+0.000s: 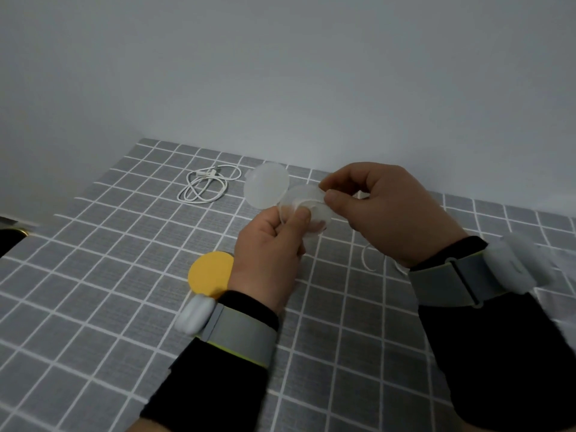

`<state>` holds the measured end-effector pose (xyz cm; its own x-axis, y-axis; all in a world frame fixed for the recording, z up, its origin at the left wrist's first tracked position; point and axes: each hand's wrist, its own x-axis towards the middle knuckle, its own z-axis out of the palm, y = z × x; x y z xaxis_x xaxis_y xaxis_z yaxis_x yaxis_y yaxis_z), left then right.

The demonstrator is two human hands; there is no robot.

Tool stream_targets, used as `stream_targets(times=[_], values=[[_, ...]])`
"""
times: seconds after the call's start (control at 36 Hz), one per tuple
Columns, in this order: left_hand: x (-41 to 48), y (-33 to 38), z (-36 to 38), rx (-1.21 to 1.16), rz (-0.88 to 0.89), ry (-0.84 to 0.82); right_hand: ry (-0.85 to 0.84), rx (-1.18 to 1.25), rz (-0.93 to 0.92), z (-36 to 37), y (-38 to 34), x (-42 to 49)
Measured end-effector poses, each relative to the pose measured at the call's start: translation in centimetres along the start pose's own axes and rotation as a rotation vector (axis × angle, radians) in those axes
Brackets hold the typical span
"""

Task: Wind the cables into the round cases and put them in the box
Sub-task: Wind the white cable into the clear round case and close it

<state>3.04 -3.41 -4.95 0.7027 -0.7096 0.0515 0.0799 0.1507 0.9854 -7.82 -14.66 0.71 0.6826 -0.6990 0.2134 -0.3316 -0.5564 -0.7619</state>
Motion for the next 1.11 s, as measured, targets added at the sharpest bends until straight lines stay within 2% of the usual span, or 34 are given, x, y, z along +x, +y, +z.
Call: stream_targets(times=[0.25, 0.36, 0.64, 0.75, 0.83, 0.89, 0.97, 1.06, 1.11], values=[[0.4, -0.3, -0.2, -0.152, -0.039, 0.113, -0.002, 0.23, 0.078, 4.0, 0.2, 0.2], [0.5, -0.4, -0.3, -0.148, -0.052, 0.106, -0.021, 0.359, 0.14, 5.0, 0.0, 0.1], [0.7, -0.8, -0.2, 0.013, -0.035, 0.051, 0.066, 0.011, -0.004, 2.6, -0.3, 0.3], [0.9, -0.7, -0.2, 0.012, -0.052, 0.186, 0.111, -0.136, -0.023, 0.5, -0.3, 0.4], [0.6, -0.3, -0.2, 0.123, 0.037, 0.329, 0.031, -0.252, -0.043, -0.7, 0.0, 0.3], [0.5, -0.3, -0.2, 0.202, 0.125, 0.361, -0.044, -0.288, -0.062, -1.0, -0.1, 0.1], [0.5, -0.5, -0.2, 0.312, 0.269, 0.269, -0.137, -0.29, -0.088, -1.2, -0.5, -0.1], [0.3, -0.3, 0.0, 0.369, 0.184, 0.054, -0.203, -0.281, -0.106, -1.2, -0.7, -0.2], [0.1, 0.0, 0.1, 0.346, 0.119, -0.03, -0.213, -0.262, -0.12, -1.3, -0.8, -0.3]])
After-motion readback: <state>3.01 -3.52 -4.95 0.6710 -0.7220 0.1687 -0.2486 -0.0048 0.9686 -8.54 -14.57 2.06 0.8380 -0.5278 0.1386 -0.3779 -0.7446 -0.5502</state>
